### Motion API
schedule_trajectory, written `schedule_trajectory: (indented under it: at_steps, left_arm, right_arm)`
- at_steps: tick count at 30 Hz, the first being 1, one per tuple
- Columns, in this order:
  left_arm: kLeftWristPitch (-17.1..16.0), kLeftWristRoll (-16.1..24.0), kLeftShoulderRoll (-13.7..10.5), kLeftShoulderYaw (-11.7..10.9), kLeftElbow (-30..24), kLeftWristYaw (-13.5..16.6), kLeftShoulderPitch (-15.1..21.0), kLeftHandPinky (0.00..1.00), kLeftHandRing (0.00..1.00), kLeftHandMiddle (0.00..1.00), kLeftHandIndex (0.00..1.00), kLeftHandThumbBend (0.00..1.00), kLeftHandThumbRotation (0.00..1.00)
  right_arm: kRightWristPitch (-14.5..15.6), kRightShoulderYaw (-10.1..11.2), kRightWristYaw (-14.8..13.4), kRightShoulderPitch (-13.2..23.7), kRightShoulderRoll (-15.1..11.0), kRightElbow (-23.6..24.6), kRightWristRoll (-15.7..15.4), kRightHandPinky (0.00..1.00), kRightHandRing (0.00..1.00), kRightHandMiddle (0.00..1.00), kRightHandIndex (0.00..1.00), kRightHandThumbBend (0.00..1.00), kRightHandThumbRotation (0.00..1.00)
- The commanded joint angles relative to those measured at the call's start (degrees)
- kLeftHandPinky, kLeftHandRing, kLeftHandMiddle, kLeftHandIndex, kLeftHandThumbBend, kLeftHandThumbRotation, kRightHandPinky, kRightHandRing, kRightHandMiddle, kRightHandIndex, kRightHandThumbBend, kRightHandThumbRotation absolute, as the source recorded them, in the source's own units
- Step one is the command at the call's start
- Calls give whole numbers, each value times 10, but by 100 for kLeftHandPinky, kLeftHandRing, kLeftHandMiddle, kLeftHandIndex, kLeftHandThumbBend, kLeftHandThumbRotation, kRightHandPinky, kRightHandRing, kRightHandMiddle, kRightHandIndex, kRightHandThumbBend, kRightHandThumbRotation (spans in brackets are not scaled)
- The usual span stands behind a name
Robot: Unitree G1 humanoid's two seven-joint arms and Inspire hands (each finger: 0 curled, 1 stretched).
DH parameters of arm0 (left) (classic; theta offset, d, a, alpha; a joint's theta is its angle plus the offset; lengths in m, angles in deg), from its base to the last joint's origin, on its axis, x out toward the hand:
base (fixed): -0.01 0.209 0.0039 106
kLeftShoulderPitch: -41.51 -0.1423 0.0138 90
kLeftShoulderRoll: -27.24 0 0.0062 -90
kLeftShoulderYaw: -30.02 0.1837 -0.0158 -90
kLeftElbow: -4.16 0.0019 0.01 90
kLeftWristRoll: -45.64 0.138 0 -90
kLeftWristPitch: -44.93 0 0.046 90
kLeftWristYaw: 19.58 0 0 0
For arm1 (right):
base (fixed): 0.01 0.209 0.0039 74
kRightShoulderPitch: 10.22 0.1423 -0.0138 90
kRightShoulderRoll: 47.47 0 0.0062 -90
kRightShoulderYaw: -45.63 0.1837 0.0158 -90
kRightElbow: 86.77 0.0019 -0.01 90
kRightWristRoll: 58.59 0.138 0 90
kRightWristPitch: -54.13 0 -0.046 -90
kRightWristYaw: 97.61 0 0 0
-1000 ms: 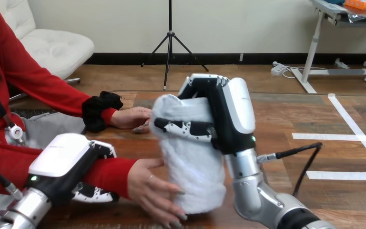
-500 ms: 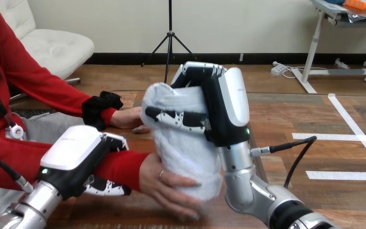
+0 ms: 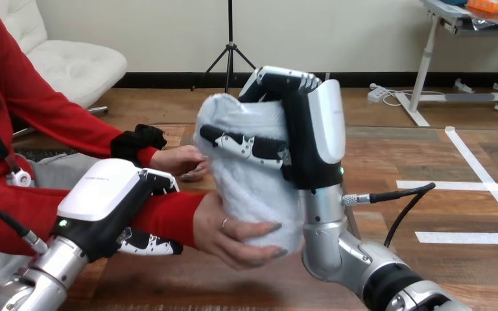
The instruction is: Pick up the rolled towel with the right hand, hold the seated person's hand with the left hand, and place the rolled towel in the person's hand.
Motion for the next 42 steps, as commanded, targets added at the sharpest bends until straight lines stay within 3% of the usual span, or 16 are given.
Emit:
schedule_trajectory:
  at_steps: [1,17,32,38,42]
  left_arm:
    - [1,-12,18,-9,-50,-4,44,33,35,42,44,79,8]
    - [6,-14,30,-12,-58,-12,42,33,36,42,45,79,8]
    - [8,-11,32,-15,-64,-11,37,33,36,42,45,80,7]
    - [6,-13,31,-16,-64,-10,35,37,40,45,47,80,9]
    - [3,-15,31,-17,-63,-9,33,44,46,51,53,83,12]
  right_arm:
    - [0,-11,-26,69,32,38,-6,12,15,21,23,75,0]
    - [1,-23,-76,71,48,32,-12,11,15,21,22,76,0]
    - [14,-37,-120,66,44,26,-25,11,15,21,21,76,0]
    - [4,-36,-113,61,41,22,-15,12,17,23,24,77,0]
    - [-8,-34,-95,55,38,19,-5,18,23,31,34,78,1]
